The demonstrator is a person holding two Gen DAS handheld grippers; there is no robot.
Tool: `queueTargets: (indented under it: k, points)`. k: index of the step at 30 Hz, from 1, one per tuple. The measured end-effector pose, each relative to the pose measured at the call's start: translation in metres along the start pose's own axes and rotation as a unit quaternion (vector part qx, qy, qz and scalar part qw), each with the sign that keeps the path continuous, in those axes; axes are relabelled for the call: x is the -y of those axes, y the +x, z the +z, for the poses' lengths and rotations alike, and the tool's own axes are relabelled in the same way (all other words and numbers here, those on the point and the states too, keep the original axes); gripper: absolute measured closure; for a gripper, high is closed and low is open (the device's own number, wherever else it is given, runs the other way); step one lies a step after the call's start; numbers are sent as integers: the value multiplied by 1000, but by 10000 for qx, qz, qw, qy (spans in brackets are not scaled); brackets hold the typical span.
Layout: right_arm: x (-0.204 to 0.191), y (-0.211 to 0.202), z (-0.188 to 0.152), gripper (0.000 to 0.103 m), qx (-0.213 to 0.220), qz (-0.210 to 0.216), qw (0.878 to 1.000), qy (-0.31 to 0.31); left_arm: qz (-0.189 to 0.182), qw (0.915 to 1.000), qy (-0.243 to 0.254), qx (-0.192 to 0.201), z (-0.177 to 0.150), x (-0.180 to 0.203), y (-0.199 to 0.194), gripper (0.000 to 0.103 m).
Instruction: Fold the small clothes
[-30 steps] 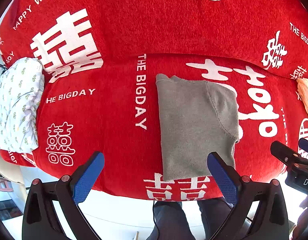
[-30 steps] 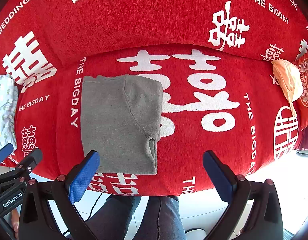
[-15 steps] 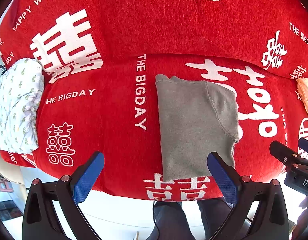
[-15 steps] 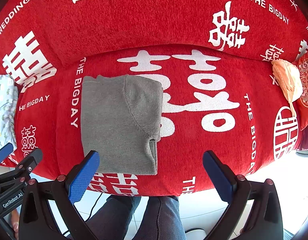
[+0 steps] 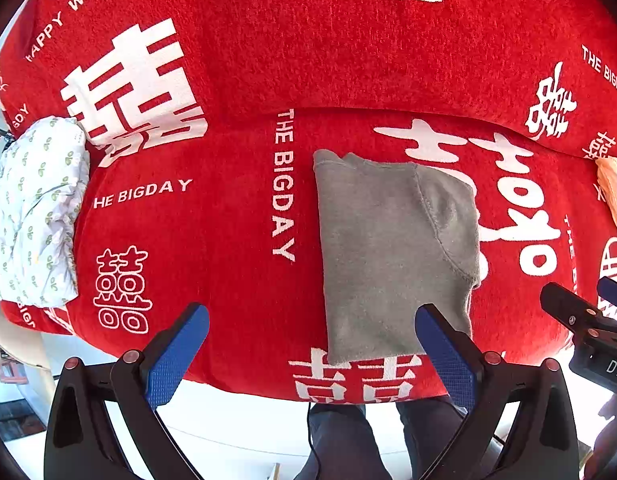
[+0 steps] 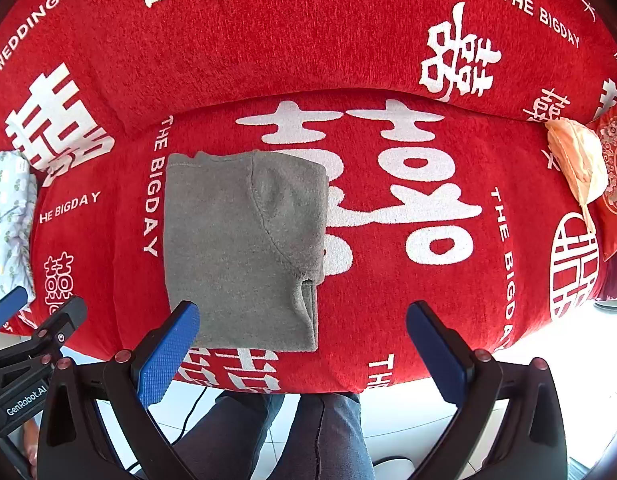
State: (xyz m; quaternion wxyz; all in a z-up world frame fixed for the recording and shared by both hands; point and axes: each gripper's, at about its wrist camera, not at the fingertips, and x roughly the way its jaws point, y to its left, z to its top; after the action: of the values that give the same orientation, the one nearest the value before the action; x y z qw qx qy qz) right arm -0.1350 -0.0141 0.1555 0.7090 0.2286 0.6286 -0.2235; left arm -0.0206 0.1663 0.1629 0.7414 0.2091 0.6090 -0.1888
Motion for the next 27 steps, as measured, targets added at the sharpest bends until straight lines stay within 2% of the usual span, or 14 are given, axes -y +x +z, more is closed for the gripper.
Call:
queueTargets:
  k: [27]
  points:
    - [-1,0,1,0,-4,1,10000,-11,67,10000,54,15,-2,0,3,0]
